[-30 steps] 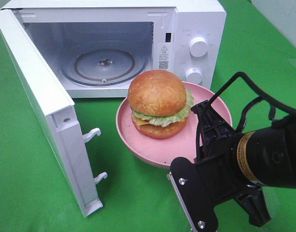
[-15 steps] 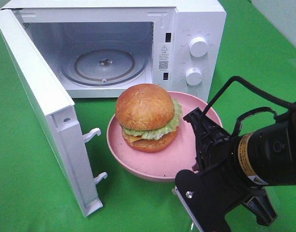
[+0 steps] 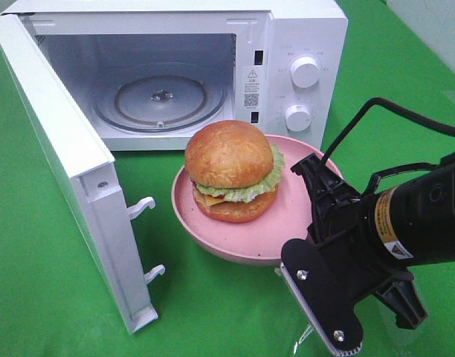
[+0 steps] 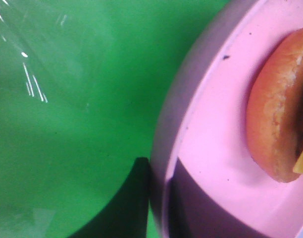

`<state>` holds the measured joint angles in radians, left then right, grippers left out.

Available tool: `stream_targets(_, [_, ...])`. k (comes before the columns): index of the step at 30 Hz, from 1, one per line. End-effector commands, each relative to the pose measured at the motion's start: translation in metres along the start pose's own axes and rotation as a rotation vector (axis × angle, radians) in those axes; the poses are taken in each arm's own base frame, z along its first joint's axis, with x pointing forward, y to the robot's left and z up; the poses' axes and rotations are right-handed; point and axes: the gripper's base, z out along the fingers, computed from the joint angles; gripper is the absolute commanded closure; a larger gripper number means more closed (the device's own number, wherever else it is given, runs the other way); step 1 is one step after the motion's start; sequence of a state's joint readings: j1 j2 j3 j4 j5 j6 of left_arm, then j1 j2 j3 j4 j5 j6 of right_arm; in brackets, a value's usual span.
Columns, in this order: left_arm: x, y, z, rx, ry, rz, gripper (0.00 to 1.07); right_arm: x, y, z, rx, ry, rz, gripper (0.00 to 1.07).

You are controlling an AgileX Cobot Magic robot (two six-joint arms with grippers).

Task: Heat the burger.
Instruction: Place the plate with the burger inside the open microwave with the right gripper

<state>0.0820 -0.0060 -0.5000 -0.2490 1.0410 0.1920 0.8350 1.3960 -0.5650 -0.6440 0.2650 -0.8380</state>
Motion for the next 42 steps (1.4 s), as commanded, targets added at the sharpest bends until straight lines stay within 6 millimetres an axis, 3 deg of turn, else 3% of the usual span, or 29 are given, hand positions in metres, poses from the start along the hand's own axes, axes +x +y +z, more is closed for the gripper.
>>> stream_targets(1, [0.002,-0.001,-0.002,0.008,-0.017,-0.001,0.09,0.001,-0.012,-0.003,0.092,-0.057,-0.015,1.07])
stream_targets(42, [0.002,-0.001,-0.002,0.008,-0.017,-0.001,0.09,0.011,-0.033,-0.007,0.209,-0.092,-0.021,1.07])
